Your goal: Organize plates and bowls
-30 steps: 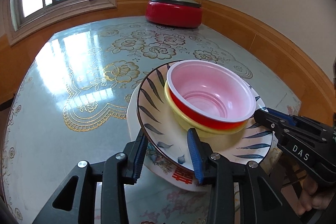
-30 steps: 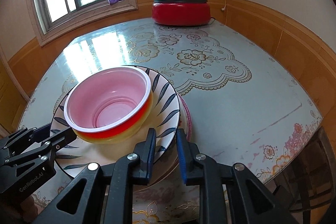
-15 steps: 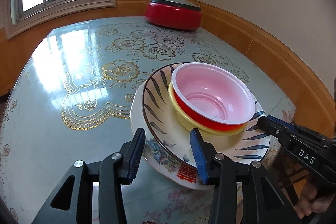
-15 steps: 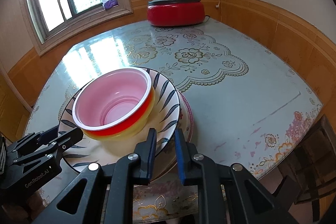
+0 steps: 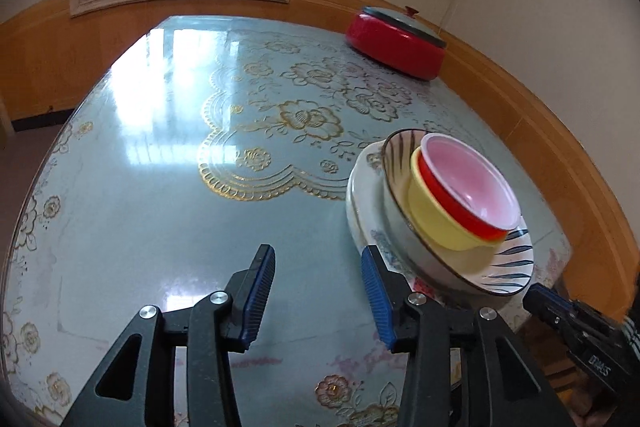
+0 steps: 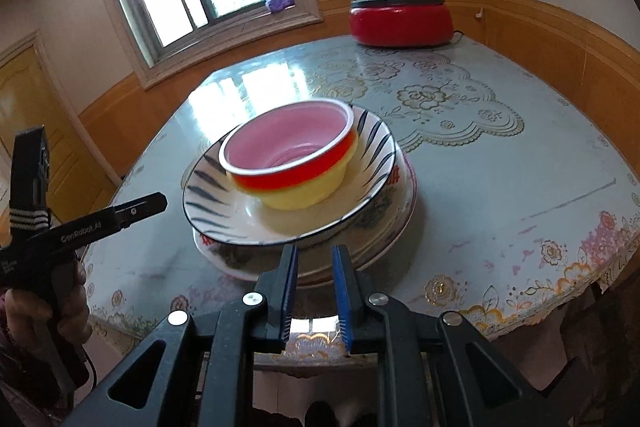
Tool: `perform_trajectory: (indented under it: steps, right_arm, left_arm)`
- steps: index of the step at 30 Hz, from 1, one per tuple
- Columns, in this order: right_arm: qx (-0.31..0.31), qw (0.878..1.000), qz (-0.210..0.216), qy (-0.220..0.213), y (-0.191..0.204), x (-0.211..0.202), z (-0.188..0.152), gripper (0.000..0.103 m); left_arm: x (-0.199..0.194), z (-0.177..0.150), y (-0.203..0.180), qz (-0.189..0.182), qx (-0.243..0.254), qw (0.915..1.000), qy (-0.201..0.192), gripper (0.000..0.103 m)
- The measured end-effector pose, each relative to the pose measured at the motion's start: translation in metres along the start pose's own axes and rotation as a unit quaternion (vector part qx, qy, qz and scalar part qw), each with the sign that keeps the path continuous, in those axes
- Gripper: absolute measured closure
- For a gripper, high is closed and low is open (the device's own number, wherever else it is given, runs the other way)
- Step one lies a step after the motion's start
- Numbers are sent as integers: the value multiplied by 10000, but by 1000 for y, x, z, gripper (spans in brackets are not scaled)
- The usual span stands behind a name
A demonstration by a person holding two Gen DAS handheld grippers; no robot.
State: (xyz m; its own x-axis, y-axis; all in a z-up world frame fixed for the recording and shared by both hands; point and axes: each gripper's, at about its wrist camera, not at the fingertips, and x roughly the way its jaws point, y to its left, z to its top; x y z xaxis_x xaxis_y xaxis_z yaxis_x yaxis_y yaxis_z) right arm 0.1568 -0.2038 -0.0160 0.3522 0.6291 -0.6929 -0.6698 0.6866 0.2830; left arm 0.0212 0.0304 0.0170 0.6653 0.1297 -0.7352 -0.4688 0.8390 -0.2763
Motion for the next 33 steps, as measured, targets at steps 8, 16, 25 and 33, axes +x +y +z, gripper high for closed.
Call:
perform_trajectory:
  steps: [8, 16, 25, 33]
  right_arm:
    - [105, 9961, 635, 601, -2, 25, -11, 86]
    - [404, 9952, 672, 586, -17, 28, -6, 85]
    - [409, 9965, 512, 513, -25, 21, -2, 85]
    - [-110, 9989, 196, 411, -12, 16, -2, 83]
  left_arm:
    - [16, -10, -23, 377, 235, 9988, 198, 60]
    - [23, -4, -41, 717, 669, 9950, 193, 68]
    - [26, -5, -42, 618, 643, 9956, 289, 69]
    - [16, -12, -33, 675, 329, 9970, 159, 59]
